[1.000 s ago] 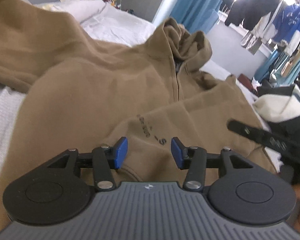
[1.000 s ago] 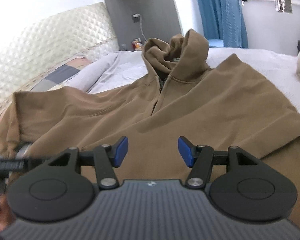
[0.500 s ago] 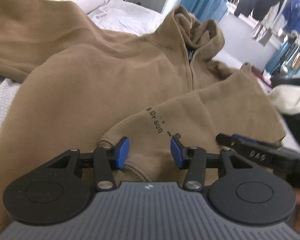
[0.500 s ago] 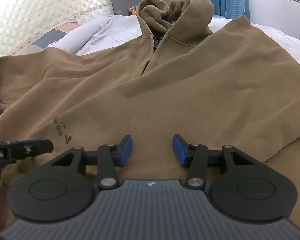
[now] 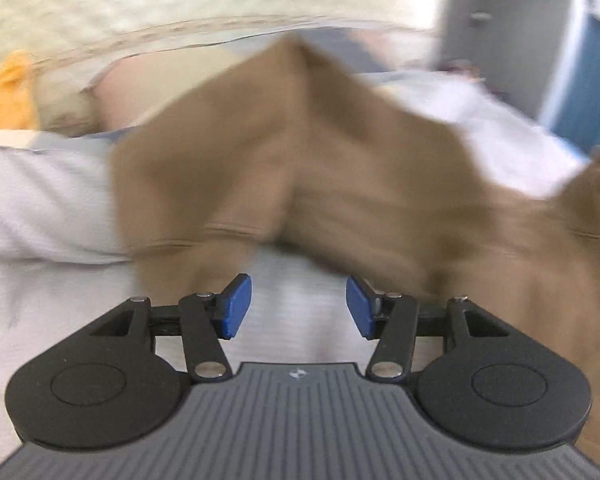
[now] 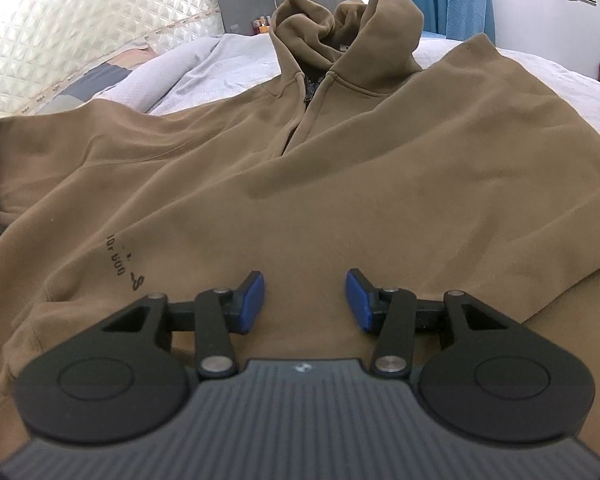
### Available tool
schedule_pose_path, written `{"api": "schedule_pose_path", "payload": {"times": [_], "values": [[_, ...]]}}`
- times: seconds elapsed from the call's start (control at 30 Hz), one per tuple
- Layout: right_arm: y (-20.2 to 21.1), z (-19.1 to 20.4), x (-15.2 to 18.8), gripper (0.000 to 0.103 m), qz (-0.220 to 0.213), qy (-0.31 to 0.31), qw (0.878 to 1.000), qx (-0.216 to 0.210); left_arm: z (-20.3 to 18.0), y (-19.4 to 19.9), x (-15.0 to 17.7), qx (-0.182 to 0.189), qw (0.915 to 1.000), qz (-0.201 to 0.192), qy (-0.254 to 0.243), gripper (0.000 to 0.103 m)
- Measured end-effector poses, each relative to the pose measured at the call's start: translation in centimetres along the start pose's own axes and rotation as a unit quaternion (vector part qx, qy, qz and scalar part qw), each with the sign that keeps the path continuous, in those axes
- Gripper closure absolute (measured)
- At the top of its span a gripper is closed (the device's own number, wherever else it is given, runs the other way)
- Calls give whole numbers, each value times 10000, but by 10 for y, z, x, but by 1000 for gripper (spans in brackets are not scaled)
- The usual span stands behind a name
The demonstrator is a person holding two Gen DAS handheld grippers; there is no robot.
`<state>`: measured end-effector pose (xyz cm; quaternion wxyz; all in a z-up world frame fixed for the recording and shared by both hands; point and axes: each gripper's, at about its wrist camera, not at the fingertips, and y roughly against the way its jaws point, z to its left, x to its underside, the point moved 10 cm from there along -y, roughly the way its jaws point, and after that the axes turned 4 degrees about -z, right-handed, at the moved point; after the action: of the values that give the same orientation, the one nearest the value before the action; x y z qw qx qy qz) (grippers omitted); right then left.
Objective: Fold large clothes
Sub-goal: 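Grasp the sleeve cuff with the left gripper and lift it across the body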
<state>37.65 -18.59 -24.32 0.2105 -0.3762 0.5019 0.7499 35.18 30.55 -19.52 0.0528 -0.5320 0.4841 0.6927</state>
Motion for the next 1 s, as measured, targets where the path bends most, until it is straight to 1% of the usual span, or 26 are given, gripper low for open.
{"api": "schedule_pose_path", "payload": {"times": [0.03, 0.07, 0.13, 0.23, 0.37, 0.4, 0.43, 0.47, 0.53, 0.6, 0.63, 0.73, 0.83, 0.93, 1.0], "values": [[0, 0, 0, 55, 0, 6, 10000, 2, 5, -5, -1, -157, 9998, -32, -87, 44], [0, 0, 0, 55, -1, 12, 10000, 7, 9, -10, -1, -240, 9996, -25, -168, 43], [0, 0, 0, 55, -3, 16, 10000, 12, 12, -23, 0, -329, 9991, 78, -264, 41], [1, 1, 1, 53, -20, 42, 10000, 29, 19, -45, 4, -711, 9957, 144, -581, 41], [0, 3, 0, 52, -27, 38, 10000, 26, 22, -61, 10, -807, 9936, 139, -772, 42], [0, 3, 0, 52, -24, 35, 10000, 36, 23, -62, 10, -825, 9933, 85, -809, 53], [0, 4, 0, 52, -21, 26, 10000, 39, 25, -62, 10, -891, 9926, 41, -820, 75], [-1, 4, 0, 52, -19, 19, 10000, 43, 28, -61, 9, -913, 9929, -2, -763, 80], [-1, 5, -1, 52, -7, 9, 10000, 64, 34, -52, 7, -662, 9968, -30, -436, 85], [-1, 5, -1, 52, 14, -35, 10000, 82, 31, -32, 1, -294, 9992, -123, -258, 88], [0, 5, -3, 52, 16, -86, 9999, 62, 27, -19, -4, -82, 9996, -188, -192, 90], [2, 6, -9, 52, -46, -244, 9997, -84, 14, 18, -24, 504, 9981, -351, -24, 90], [8, 5, -16, 52, -196, -179, 9996, -84, -6, 64, -54, 1042, 9924, -638, 135, 91], [14, -1, -19, 52, -234, -325, 9992, -86, -37, 111, -82, 1813, 9794, -762, 451, 91], [20, -7, -21, 52, -253, -502, 9984, -97, -64, 140, -95, 2180, 9710, -869, 450, 91]]}}
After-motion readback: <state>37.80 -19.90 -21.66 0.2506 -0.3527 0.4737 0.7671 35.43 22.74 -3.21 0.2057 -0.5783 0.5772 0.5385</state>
